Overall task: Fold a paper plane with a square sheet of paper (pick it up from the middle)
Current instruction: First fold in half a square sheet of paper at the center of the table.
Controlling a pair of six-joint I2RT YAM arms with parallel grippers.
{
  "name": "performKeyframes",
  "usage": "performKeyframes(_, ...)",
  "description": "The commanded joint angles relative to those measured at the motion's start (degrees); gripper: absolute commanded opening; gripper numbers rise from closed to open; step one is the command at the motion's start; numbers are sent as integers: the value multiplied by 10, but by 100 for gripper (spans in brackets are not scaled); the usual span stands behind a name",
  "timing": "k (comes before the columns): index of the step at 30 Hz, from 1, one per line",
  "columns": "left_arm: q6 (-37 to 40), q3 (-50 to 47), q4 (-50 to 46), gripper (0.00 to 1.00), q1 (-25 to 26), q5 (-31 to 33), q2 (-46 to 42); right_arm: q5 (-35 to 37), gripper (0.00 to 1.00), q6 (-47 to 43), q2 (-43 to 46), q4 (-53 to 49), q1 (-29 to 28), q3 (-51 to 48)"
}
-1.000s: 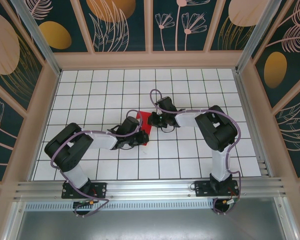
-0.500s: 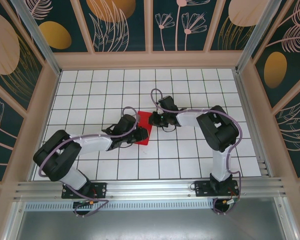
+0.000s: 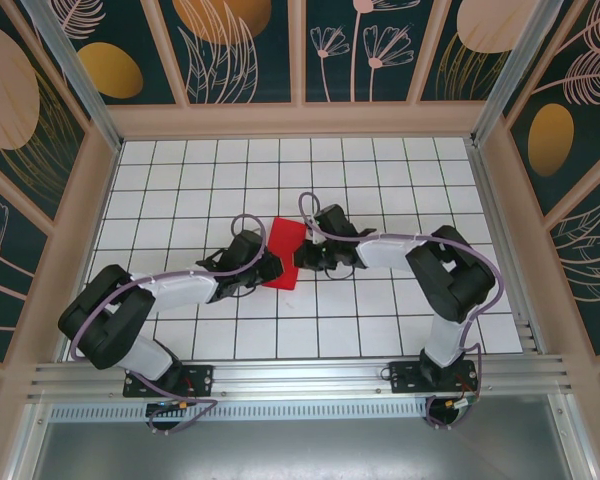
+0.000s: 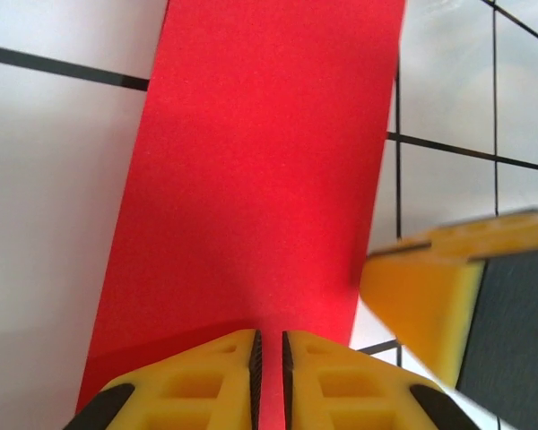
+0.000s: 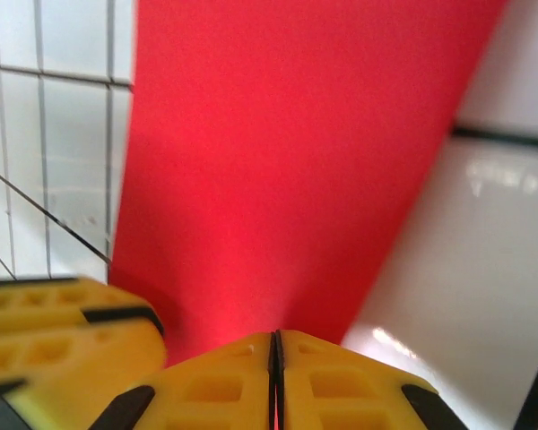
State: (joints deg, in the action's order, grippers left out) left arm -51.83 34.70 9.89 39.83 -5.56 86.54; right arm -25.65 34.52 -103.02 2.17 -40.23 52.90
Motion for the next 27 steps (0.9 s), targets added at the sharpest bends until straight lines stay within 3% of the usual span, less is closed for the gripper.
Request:
performKeyframes(1, -10, -7, 19, 15, -3, -11, 13, -25, 12, 11, 10, 1, -15, -9)
performKeyframes(27, 3, -2, 19, 12, -4, -3, 56, -34, 9, 10, -39, -1, -34, -19)
